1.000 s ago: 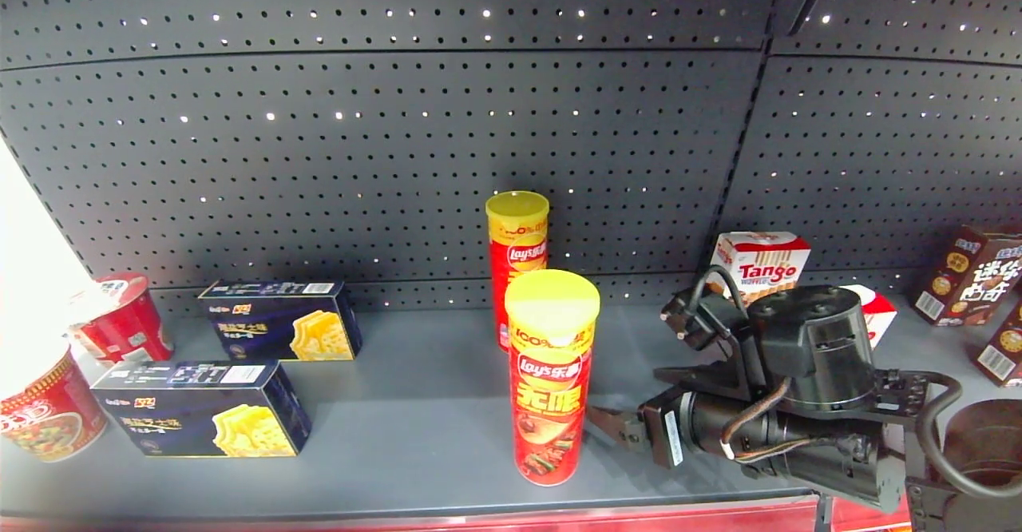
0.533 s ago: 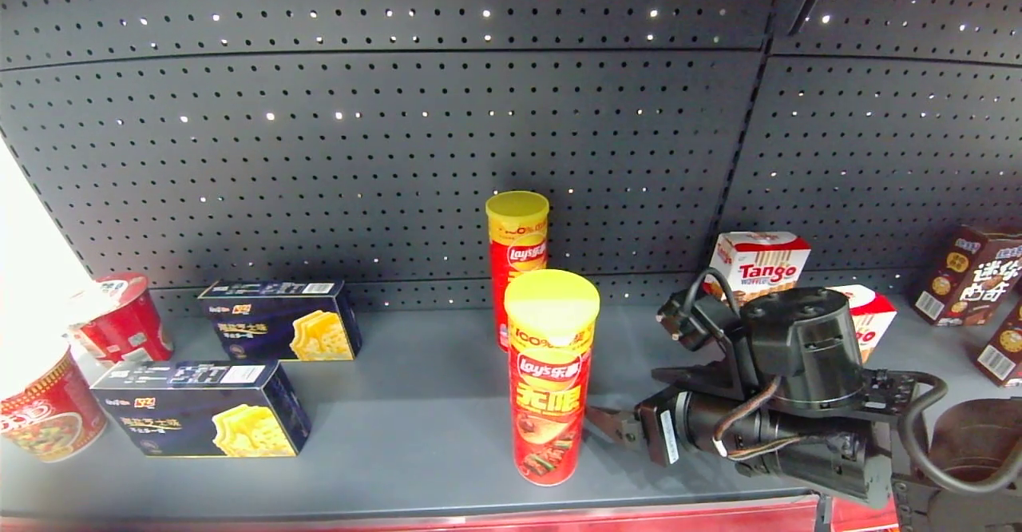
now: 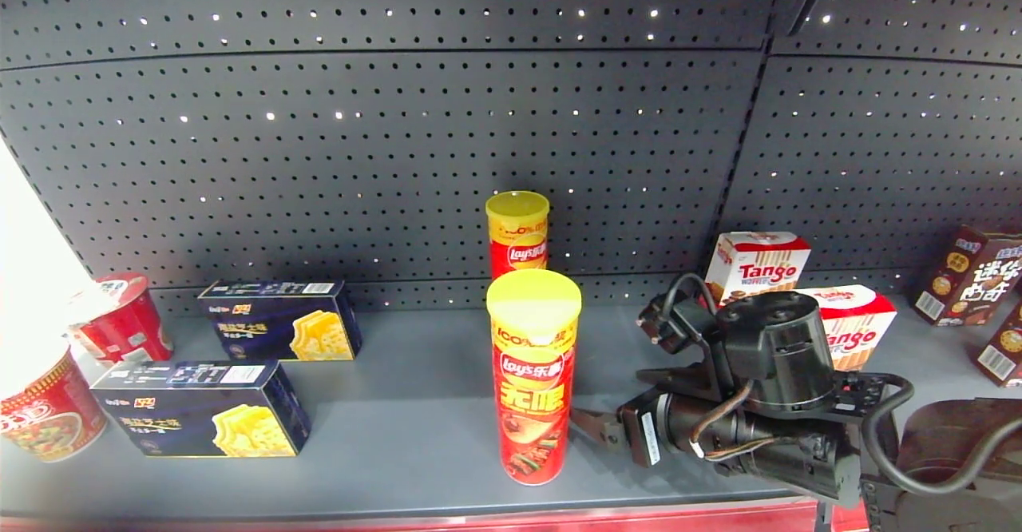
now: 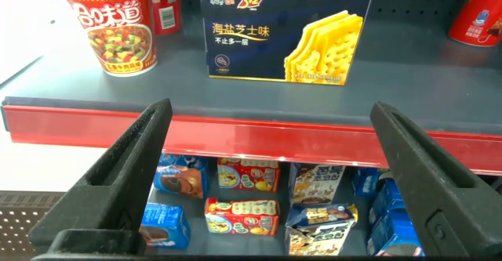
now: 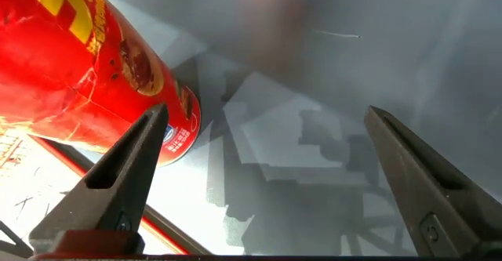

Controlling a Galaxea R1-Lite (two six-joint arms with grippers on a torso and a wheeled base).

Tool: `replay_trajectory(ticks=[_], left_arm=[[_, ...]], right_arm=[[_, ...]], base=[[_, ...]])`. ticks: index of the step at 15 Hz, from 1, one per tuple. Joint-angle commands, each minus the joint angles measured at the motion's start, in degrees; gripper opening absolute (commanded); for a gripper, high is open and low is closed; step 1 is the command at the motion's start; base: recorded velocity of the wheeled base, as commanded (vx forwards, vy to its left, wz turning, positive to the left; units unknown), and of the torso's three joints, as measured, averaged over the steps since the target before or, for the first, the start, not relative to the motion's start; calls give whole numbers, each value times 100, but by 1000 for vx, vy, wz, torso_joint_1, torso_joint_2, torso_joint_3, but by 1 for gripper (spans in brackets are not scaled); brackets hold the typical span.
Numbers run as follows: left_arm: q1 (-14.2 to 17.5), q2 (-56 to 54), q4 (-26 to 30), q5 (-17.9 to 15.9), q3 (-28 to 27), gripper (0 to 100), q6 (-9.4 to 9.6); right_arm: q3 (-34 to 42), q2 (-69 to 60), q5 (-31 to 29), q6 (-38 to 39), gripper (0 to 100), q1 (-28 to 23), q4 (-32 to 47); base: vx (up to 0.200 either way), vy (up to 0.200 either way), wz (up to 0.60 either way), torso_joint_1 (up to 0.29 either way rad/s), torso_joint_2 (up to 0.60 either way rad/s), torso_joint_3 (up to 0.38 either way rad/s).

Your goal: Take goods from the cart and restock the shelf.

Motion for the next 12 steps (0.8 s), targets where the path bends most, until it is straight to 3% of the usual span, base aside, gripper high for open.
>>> replay_trajectory(ticks=[1, 8, 12], left_arm=[[-1, 8, 0, 2, 1, 100, 5], [-1, 8, -9, 2, 1, 100, 5], [-1, 8, -9, 2, 1, 100, -4]], right_arm=[[-12, 15, -1, 2, 100, 8, 2], [524, -354, -282, 2, 100, -54, -104], [445, -415, -247, 2, 100, -203, -201]], base=[[0, 0, 0, 0, 0, 0], [0, 0, 0, 0, 0, 0], [0, 0, 0, 0, 0, 0]])
